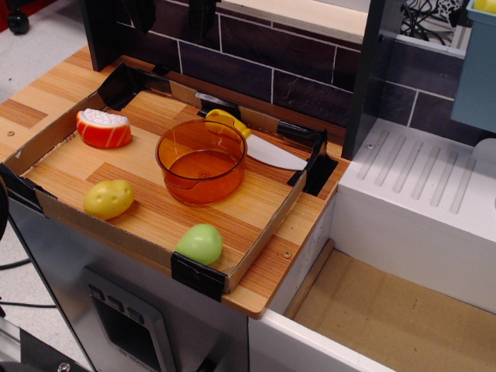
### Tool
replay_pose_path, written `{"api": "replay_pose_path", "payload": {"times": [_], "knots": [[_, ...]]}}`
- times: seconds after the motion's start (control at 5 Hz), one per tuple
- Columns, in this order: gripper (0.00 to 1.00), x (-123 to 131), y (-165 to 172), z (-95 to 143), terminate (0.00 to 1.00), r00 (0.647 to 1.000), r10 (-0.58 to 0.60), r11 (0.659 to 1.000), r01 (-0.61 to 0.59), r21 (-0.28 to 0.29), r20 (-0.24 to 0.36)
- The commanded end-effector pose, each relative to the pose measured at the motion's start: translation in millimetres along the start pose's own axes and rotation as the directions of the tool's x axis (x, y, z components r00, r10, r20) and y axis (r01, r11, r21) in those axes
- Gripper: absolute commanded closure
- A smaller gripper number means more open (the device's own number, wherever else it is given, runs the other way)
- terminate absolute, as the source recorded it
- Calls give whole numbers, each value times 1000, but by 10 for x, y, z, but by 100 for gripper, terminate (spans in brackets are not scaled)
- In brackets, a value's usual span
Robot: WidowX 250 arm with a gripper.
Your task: Put potato in pot
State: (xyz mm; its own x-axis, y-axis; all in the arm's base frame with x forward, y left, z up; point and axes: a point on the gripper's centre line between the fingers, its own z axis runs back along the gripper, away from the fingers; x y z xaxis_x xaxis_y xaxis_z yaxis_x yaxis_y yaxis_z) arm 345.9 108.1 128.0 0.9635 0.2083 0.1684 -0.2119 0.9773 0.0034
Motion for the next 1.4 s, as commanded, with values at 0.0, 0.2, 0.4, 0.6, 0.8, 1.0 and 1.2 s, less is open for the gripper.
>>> {"api": "replay_pose_path", "payload": {"times": [0.0,0.2,0.4,0.6,0.8,1.0,1.2], "knots": [[0,0,0,0,0,1000,0,1000,0,0,0],[0,-198,78,44,0,970,-241,969,241,-59,1],[0,-378,256,87,0,895,-445,886,444,-130,25],[0,-552,480,109,0,835,-549,816,546,-191,42],[0,-672,668,71,0,820,-572,802,564,-195,22],[0,-743,708,-8,0,808,-588,793,575,-203,-7],[0,-832,705,-131,0,782,-621,772,597,-218,-54]]}}
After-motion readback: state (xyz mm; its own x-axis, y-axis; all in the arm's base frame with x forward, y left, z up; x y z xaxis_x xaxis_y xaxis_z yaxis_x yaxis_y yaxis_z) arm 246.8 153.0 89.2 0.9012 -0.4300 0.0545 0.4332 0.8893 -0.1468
